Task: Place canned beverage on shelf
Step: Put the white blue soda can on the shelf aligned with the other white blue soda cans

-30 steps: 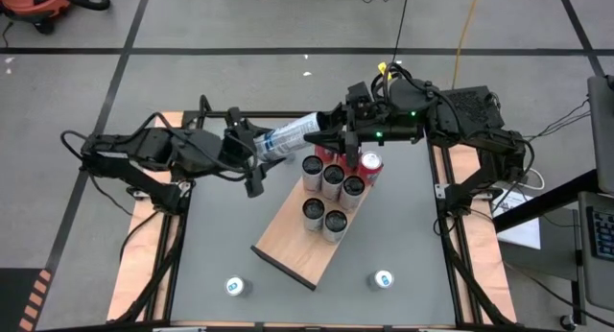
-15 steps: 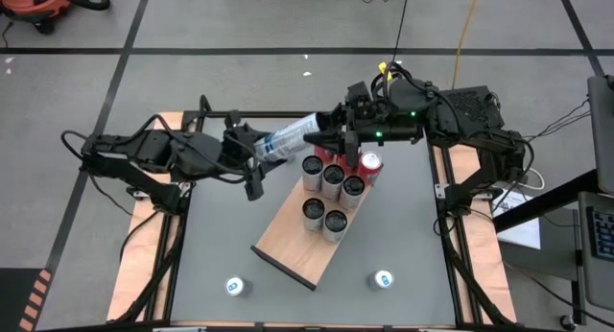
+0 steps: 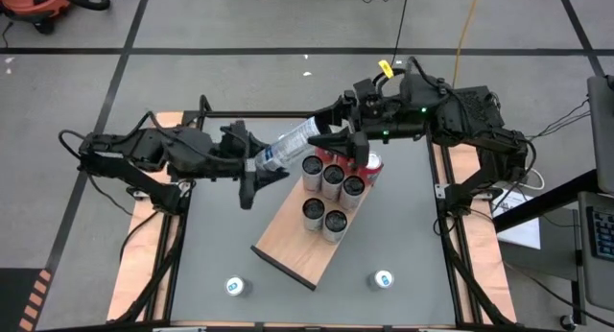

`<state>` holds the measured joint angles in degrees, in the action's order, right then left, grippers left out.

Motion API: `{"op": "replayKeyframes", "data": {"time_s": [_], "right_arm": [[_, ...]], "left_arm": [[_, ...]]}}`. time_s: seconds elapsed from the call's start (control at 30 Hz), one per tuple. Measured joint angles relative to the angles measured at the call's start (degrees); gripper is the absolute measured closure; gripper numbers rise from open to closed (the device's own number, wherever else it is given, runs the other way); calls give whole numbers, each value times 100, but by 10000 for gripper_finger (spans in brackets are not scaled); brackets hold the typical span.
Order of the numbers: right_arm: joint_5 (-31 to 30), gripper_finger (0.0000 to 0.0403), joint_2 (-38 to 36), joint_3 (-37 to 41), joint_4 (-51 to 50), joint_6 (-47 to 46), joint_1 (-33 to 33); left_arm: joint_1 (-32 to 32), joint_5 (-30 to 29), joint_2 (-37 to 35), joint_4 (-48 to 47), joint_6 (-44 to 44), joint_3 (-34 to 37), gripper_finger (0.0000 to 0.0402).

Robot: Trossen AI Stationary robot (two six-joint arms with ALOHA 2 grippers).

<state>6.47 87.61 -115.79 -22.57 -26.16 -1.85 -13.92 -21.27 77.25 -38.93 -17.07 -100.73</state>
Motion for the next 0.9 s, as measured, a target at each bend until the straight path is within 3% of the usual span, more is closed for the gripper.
{"op": "replayKeyframes", "data": {"time_s": [0.3,0.47,0.73,0.9], "right_arm": [[853,53,-165,-4,1236,630,-74],[888,53,-165,-4,1600,813,-72],[905,53,-82,2,1996,1096,-72],[1481,53,104,4,2438,1208,-70]], "left_arm": [[224,1548,-65,1354,-722,0,157],[436,2431,-59,2062,-912,0,157],[928,3808,23,2654,-1572,-9,157],[1100,4393,218,2758,-1837,-11,157]]}}
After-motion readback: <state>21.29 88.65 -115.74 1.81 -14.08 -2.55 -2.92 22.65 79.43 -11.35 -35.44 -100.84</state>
